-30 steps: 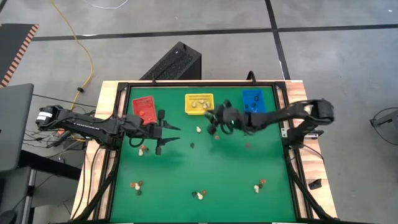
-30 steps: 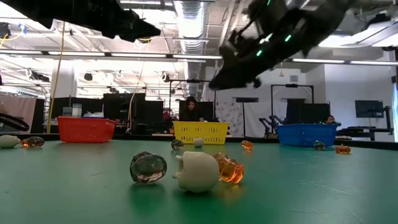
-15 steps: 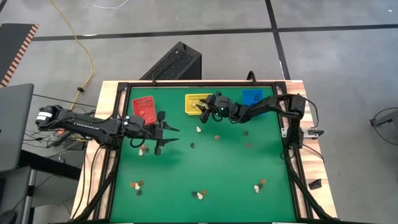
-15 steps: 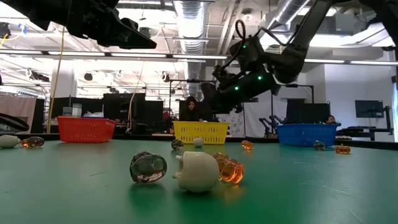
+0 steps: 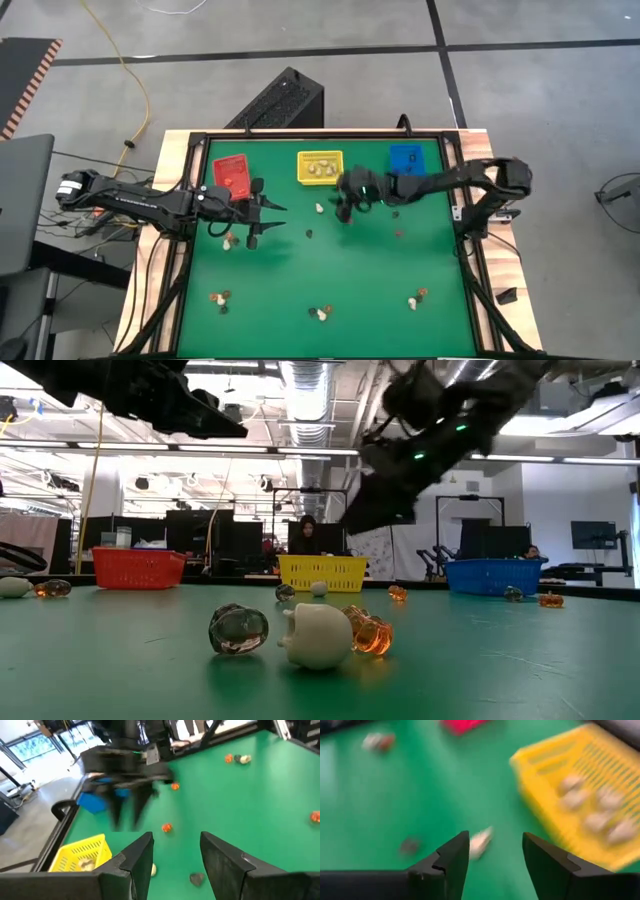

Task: Sort Halloween decoration
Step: Put the orange flower toy into the red bin

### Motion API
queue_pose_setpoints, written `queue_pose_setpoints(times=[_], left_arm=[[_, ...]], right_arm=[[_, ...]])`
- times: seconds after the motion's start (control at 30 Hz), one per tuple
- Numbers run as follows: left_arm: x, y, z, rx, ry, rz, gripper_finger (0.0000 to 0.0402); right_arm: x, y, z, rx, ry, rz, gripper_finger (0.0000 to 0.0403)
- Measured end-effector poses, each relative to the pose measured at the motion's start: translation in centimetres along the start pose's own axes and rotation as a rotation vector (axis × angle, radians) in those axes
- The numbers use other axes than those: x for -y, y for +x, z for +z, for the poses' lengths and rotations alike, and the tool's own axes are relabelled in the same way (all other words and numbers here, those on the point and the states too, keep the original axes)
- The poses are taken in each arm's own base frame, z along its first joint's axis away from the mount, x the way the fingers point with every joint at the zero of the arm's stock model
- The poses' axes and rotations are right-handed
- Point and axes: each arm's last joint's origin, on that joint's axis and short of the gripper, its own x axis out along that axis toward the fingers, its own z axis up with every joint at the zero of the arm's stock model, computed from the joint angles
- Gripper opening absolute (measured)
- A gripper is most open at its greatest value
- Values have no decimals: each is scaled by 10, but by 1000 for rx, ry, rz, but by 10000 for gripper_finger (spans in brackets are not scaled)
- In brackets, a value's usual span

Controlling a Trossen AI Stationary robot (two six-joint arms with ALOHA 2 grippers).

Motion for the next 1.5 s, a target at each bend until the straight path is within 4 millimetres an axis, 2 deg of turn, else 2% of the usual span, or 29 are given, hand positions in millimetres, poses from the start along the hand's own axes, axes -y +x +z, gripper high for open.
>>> queue_pose_setpoints(times=[0.1,0.2,0.3,0.43,0.77,0.97,1.1,1.23,1.33,1.4,1.5], left_arm=[[-1,-6,1,-1,-20,-3,153],[-3,-13,5,26,-57,2,153],[-3,-17,8,53,-84,-18,153],[-2,-17,10,81,-107,-83,153],[-1,-17,11,94,-107,-118,153],[-1,-17,11,94,-104,-118,153],[-1,-17,10,90,-104,-118,153],[-1,-21,8,63,-99,-123,153],[-3,-30,10,68,-102,-103,153],[-5,-38,13,85,-110,-82,153],[-8,-50,14,95,-136,-54,153]], right_arm=[[-33,-14,-25,-6,-23,-2,199],[-61,-26,-49,60,-27,-68,189],[-75,-28,-73,127,-46,-230,182],[-74,-15,-90,167,13,-377,184],[-64,12,-117,81,72,-399,246],[-62,23,-133,72,119,-438,247],[-61,27,-141,56,129,-449,219],[-65,25,-142,65,120,-448,161],[-69,20,-140,91,95,-457,116],[-72,16,-137,93,72,-446,112],[-76,9,-130,103,57,-426,76]])
